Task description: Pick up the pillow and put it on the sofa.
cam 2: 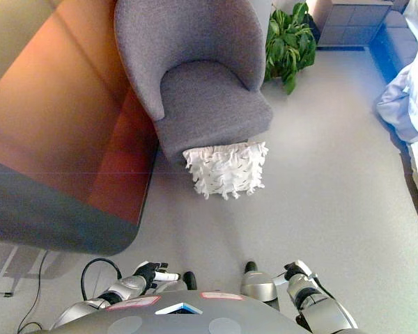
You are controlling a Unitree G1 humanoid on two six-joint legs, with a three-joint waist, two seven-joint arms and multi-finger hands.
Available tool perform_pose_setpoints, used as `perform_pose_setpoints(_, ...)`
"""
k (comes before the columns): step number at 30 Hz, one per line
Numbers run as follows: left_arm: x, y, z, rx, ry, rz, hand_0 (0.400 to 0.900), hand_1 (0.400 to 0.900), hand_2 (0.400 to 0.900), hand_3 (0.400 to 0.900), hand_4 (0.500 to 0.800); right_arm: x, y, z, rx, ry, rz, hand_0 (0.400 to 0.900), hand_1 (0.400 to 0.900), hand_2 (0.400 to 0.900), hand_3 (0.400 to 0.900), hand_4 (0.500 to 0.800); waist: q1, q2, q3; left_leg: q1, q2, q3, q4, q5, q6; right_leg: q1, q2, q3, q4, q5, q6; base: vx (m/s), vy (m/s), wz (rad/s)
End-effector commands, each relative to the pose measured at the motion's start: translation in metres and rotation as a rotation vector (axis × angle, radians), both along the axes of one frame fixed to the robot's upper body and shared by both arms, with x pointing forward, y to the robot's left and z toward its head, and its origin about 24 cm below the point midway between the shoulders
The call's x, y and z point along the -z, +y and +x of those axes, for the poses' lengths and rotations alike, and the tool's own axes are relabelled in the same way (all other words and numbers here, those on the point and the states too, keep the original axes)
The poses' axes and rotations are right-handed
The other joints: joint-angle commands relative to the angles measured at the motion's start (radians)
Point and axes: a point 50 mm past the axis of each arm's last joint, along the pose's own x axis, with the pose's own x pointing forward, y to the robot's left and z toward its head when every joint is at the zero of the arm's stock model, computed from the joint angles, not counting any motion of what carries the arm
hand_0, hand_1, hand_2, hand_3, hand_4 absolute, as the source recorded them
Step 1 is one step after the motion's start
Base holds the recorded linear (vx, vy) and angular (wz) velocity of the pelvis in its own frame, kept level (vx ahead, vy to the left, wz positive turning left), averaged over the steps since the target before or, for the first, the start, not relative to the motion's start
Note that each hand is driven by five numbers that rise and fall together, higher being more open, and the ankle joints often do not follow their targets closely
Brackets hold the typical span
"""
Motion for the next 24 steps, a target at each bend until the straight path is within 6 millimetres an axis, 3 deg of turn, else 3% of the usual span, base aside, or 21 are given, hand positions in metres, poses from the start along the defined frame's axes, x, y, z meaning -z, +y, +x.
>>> perform_pose_setpoints(1, -0.003, 0.002, 0.016, 0.009, -0.016, 0.02, 0.9, 0.9, 0.9, 0.9, 0.8, -0.003, -0.002, 0.014, -0.011, 0.002, -0.02, 0.9, 0.9, 0.9, 0.9, 0.8, -0.001, -0.023, 0.021, -0.021, -0.118, 0.013, 0.0, -0.009, 0.101, -0.031, 0.043, 0.064, 0.08, -0.045, 0.017, 0.0, 0.0, 0.0)
perform_pose_setpoints(24, -0.006, -0.004, 0.027, 0.048, -0.044, 0.0, 0.9, 0.9, 0.9, 0.9, 0.8, -0.006, -0.003, 0.019, 0.009, -0.004, -0.055, 0.9, 0.9, 0.9, 0.9, 0.8, -0.014, -0.022, 0.042, -0.036, -0.103, 0.023, 0.006, -0.003, 0.098, -0.048, 0.071, 0.081, 0.081, -0.051, 0.001, 0.0, -0.024, 0.01)
